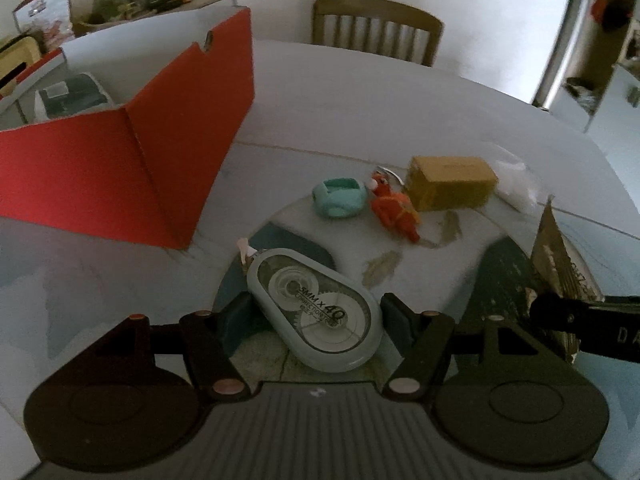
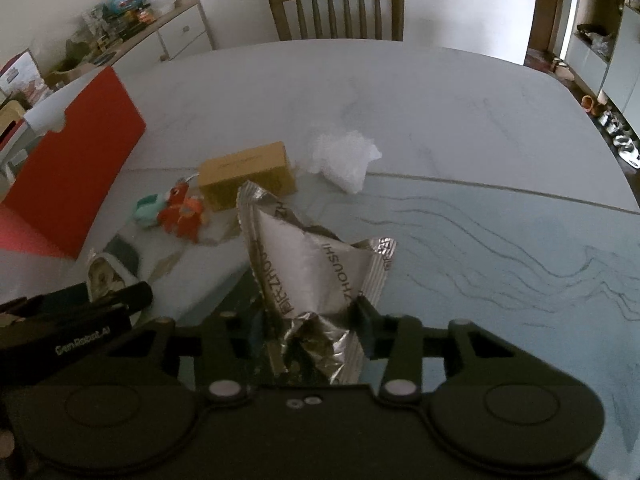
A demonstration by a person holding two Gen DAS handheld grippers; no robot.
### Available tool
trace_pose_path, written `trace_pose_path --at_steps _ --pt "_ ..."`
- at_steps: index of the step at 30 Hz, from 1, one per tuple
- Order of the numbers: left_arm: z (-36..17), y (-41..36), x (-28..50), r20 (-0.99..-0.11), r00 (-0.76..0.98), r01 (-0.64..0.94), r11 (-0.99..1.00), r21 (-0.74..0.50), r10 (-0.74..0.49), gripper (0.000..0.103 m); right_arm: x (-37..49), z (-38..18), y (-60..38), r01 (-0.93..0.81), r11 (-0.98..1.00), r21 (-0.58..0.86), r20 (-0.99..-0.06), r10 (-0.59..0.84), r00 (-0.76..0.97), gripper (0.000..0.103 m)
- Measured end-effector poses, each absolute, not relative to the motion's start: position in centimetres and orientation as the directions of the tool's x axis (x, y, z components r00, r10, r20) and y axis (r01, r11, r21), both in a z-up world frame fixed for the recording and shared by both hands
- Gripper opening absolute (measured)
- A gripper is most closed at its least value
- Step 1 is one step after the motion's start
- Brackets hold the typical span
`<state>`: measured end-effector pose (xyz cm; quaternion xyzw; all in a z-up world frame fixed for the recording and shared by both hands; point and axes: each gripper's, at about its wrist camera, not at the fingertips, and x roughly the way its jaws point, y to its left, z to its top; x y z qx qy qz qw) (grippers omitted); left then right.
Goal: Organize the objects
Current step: 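Lift and carry the foil packet with right gripper while left carries the tape dispenser to the box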
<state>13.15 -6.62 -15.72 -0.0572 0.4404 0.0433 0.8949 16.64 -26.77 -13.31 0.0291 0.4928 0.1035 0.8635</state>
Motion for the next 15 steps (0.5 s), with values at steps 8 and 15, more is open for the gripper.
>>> trace_pose_path --at_steps 8,15 --pt "-15.3 -4.8 10.5 -0.777 0.621 -0.012 0.990 -0.139 -0.102 0.070 14.4 -12.2 -26.0 -0.167 0.975 0.145 -0.839 0.211 0.501 0.042" --pt "-14.1 -2.9 8.8 -0.757 0.640 0.011 0.987 -0.162 -0.132 0.070 12.5 -11.0 -24.1 -0.190 0.973 0.129 -0.829 0.211 0.519 0.042"
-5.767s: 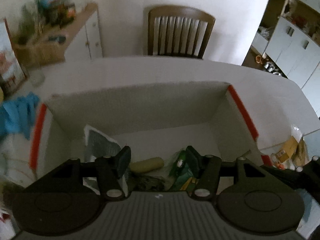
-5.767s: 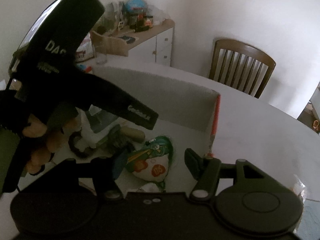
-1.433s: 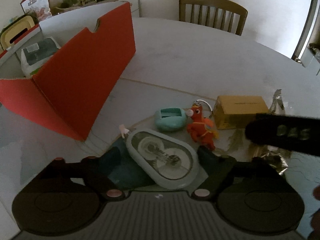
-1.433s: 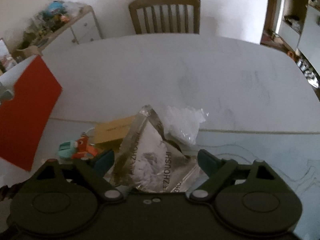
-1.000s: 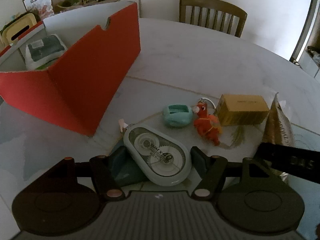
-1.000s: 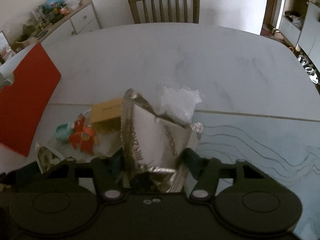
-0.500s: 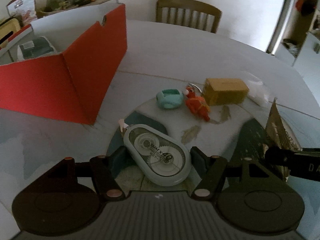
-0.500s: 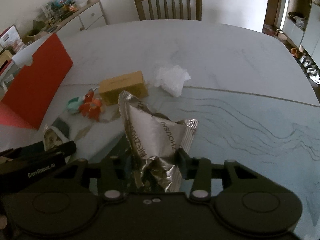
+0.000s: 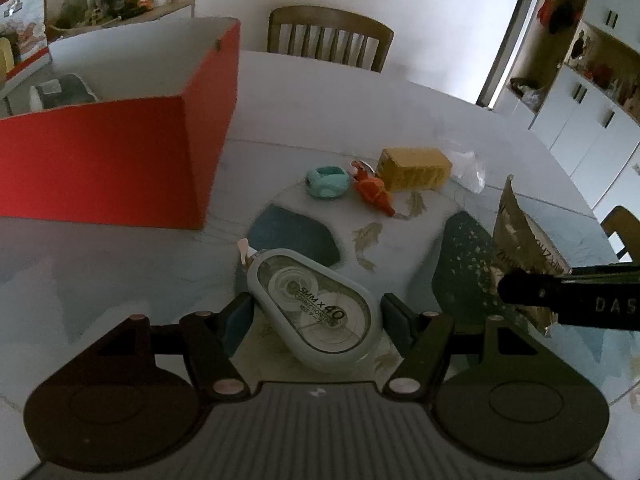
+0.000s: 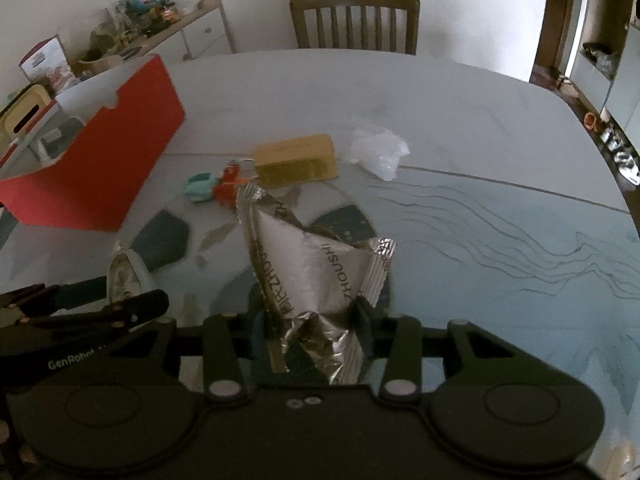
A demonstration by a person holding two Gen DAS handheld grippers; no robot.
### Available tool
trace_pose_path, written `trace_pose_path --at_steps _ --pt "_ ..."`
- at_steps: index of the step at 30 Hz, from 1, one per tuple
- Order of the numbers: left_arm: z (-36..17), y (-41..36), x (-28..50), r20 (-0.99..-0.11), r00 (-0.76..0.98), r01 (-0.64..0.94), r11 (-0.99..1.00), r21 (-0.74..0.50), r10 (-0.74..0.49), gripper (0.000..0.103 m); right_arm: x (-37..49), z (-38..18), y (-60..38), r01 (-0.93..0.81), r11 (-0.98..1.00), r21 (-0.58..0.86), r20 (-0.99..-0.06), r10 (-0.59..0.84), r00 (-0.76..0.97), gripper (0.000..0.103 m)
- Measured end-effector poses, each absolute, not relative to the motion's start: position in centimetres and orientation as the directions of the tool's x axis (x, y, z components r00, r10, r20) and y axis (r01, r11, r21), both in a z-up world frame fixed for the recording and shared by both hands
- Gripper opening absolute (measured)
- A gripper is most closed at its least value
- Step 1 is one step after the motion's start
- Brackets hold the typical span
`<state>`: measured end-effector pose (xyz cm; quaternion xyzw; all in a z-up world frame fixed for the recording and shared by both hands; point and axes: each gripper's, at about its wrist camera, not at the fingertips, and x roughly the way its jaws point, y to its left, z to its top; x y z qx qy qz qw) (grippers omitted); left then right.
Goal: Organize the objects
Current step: 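Lift and carry the foil packet with right gripper while left carries the tape dispenser to the box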
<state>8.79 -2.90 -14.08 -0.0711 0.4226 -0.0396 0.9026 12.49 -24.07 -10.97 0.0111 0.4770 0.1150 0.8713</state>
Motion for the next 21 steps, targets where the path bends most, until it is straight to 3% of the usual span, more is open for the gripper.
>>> trace_pose_path --at_steps 21 --pt "-6.0 7.3 9.5 -0.681 0.688 0.100 0.962 -0.256 -0.252 0.070 11.9 -3.7 -15.3 -0.217 0.963 0.158 -0.738 0.261 0.622 0.042"
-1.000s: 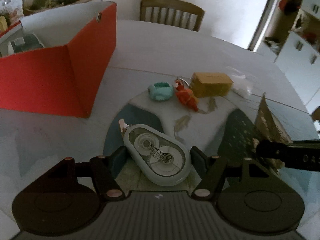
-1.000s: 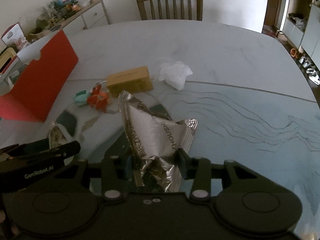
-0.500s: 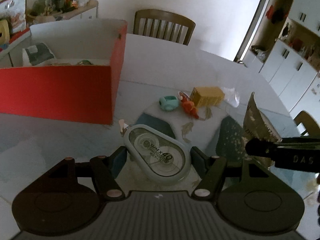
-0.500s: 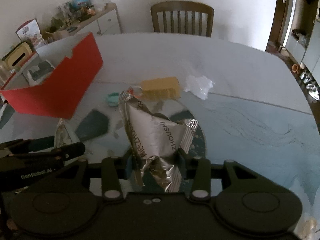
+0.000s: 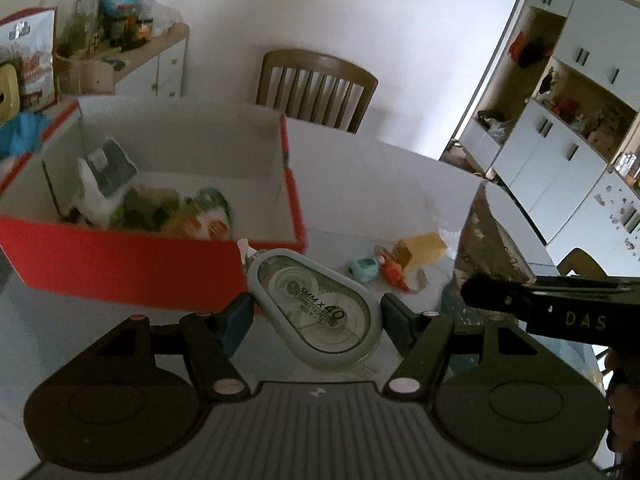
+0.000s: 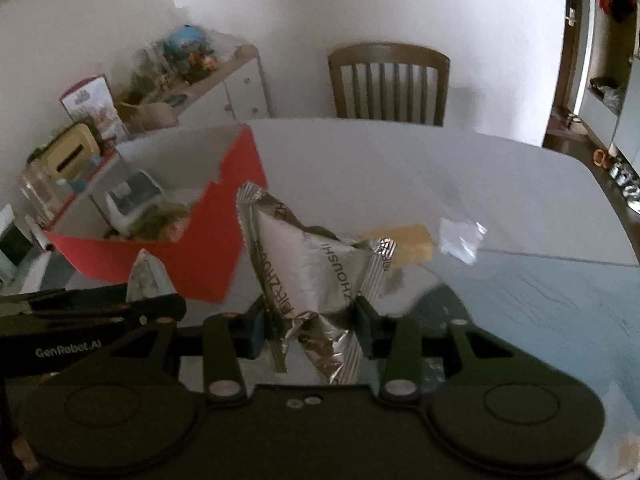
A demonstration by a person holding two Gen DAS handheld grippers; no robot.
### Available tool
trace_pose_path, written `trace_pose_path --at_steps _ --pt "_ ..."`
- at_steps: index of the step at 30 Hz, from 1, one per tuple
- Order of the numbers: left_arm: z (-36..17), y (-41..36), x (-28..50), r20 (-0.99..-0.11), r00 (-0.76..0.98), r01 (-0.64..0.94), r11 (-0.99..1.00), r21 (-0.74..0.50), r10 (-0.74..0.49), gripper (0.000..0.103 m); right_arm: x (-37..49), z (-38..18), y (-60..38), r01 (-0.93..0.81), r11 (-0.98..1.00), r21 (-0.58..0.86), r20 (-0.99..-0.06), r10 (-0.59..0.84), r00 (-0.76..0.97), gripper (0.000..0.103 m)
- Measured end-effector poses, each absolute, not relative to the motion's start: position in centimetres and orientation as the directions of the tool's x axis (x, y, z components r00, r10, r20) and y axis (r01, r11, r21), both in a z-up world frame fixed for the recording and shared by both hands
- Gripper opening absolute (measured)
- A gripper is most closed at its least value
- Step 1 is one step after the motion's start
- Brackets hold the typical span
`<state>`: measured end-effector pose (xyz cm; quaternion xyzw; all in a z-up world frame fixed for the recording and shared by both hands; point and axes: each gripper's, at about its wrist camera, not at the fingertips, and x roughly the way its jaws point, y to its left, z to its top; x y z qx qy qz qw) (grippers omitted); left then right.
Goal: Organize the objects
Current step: 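Lift and carry the foil packet with right gripper while left carries the tape dispenser to the box, then lower into the box and open right gripper while left releases the tape dispenser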
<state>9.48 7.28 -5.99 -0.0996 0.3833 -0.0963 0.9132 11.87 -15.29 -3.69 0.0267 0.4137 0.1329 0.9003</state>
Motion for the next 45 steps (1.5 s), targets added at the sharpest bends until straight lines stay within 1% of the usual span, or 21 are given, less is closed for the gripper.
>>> trace_pose_path --at_steps 8,15,17,19,22,29,34,45 --pt "-3.6 12.2 11.1 -0.642 0.728 0.135 0.968 -0.211 -0.242 0.070 13.4 -1.3 -10.1 -0.291 0.944 0.157 -0.698 0.315 0.643 0.042" --pt "-2.0 16.0 14.3 -0.619 0.757 0.139 0.978 -0.158 -0.208 0.070 14.9 0.0 -5.4 -0.354 0.929 0.103 -0.670 0.328 0.666 0.042" --pt "-1.6 17.0 15.7 -0.627 0.751 0.126 0.977 -0.170 -0.206 0.070 15.5 0.2 -4.1 -0.369 0.925 0.086 -0.665 0.329 0.670 0.042" --pt "-1.1 17.9 16.9 -0.624 0.751 0.130 0.975 -0.181 -0.216 0.070 16.0 0.3 -3.0 -0.382 0.922 0.070 -0.662 0.329 0.673 0.042" --pt "-0.6 18.6 18.7 -0.610 0.767 0.138 0.980 -0.147 -0.199 0.070 16.6 0.0 -1.4 -0.400 0.915 0.043 -0.666 0.325 0.671 0.042" --pt "-0.4 19.8 22.7 -0.604 0.777 0.138 0.984 -0.112 -0.178 0.070 18.2 -1.6 2.8 -0.476 0.878 -0.057 -0.692 0.308 0.653 0.042" --pt "-1.2 20.1 25.6 -0.625 0.761 0.149 0.984 -0.095 -0.175 0.070 19.5 -3.3 5.5 -0.530 0.840 -0.115 -0.730 0.290 0.618 0.042" --pt "-6.4 18.9 29.8 -0.744 0.642 0.178 0.980 -0.087 -0.183 0.070 21.5 -6.8 9.2 -0.595 0.784 -0.177 -0.807 0.231 0.544 0.042"
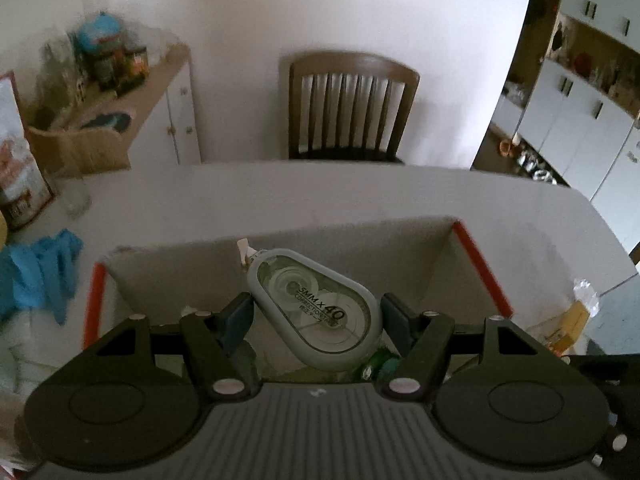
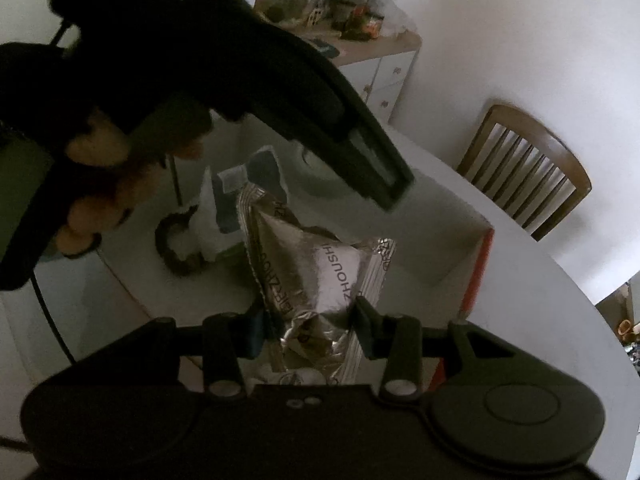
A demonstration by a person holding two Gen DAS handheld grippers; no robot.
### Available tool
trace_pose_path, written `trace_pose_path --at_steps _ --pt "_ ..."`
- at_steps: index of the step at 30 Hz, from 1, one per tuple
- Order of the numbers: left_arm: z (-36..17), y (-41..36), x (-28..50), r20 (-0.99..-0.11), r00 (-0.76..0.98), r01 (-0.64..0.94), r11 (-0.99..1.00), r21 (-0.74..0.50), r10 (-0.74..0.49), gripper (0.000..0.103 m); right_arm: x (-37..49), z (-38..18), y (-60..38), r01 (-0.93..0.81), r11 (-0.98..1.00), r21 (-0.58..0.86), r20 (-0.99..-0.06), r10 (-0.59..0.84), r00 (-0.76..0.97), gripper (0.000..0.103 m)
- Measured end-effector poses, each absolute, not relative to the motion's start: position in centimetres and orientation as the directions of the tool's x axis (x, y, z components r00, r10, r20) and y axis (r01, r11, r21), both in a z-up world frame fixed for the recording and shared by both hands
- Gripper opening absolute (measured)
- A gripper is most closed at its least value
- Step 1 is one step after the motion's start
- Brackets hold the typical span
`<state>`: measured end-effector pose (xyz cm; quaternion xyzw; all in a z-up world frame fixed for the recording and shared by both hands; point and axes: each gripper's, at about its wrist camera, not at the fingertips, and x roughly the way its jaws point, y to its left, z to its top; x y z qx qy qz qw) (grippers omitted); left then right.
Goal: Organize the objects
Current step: 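Lower into the box and open right gripper while left releases the tape dispenser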
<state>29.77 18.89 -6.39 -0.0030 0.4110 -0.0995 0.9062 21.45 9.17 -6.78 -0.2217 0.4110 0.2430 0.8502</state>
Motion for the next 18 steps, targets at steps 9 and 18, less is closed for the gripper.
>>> trace_pose_path --at_steps 9,18 --pt "-10.0 18.6 31.7 -0.821 0.547 0.187 0.980 -0.072 -0.165 0.070 22.2 -8.1 9.9 -0.598 0.795 -0.104 -0.847 0.244 0.472 0.043" --pt "-12.0 18.5 32.8 -0.880 0.451 0.183 0.981 -0.071 -0.148 0.070 22.5 -8.3 9.8 -0.583 0.813 -0.021 -0.870 0.273 0.411 0.045"
